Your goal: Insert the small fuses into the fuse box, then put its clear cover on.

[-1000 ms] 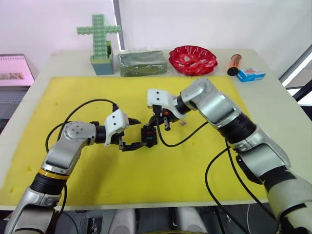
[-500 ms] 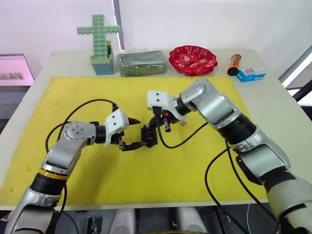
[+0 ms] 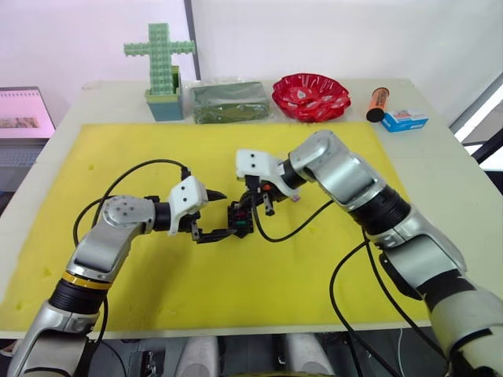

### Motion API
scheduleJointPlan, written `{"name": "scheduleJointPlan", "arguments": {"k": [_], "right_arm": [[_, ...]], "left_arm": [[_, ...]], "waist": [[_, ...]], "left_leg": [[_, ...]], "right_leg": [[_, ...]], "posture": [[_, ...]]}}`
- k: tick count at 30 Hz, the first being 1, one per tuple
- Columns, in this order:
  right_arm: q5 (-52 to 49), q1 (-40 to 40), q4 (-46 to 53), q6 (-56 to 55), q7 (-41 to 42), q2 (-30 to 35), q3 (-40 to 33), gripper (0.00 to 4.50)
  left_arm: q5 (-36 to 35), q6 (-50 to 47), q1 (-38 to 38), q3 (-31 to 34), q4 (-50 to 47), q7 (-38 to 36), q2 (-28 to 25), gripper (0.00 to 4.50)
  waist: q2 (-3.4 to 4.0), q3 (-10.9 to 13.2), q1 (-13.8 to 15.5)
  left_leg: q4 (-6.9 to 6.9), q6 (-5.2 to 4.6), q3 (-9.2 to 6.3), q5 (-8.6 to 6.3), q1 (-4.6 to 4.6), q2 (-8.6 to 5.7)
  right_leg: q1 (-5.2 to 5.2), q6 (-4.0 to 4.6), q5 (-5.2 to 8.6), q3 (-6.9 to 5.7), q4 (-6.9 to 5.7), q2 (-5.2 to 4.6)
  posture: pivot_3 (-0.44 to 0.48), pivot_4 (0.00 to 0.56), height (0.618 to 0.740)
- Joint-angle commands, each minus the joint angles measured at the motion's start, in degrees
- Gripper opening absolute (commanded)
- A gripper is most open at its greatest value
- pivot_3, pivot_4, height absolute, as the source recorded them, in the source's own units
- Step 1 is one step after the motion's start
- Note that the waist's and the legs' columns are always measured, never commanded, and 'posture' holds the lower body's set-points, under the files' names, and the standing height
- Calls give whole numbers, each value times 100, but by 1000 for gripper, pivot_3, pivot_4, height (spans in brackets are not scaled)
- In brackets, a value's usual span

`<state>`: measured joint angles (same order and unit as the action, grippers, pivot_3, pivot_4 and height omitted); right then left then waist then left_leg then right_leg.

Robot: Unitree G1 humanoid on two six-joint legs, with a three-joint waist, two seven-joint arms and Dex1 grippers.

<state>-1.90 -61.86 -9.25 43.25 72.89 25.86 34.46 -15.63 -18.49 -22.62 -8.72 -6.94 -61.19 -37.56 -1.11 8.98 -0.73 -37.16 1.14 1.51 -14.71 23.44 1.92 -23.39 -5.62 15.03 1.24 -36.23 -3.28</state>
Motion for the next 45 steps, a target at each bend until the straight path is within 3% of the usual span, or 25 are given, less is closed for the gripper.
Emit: {"name": "scheduleJointPlan", "arguments": {"k": [1,31,33,45], "right_arm": [[43,-46,45,-107,-11,-26,-65,39],[495,173,-70,-262,20,-208,305,39],[459,131,12,-222,16,-219,218,508],[403,55,192,-125,-14,-177,27,508]], "left_arm": [[-49,30,-38,86,-159,21,-1,4500],[-71,-23,86,105,-316,149,8,4500],[-75,-26,80,116,-309,148,-2,4500],[-67,-21,40,107,-263,128,4,4500]], "waist": [[0,0,-2],[0,-5,-9],[0,-5,-8],[1,-4,-6]], "left_leg": [[0,0,0,0,0,0],[1,0,-1,0,-10,0],[1,0,-1,0,-10,0],[1,0,-1,0,-8,0]], "right_leg": [[0,0,0,0,0,0],[8,0,0,0,-1,1],[8,0,0,0,-2,1],[6,0,0,0,-1,1]], "posture": [[0,150,740],[0,150,740],[0,150,740],[0,150,740]]}}
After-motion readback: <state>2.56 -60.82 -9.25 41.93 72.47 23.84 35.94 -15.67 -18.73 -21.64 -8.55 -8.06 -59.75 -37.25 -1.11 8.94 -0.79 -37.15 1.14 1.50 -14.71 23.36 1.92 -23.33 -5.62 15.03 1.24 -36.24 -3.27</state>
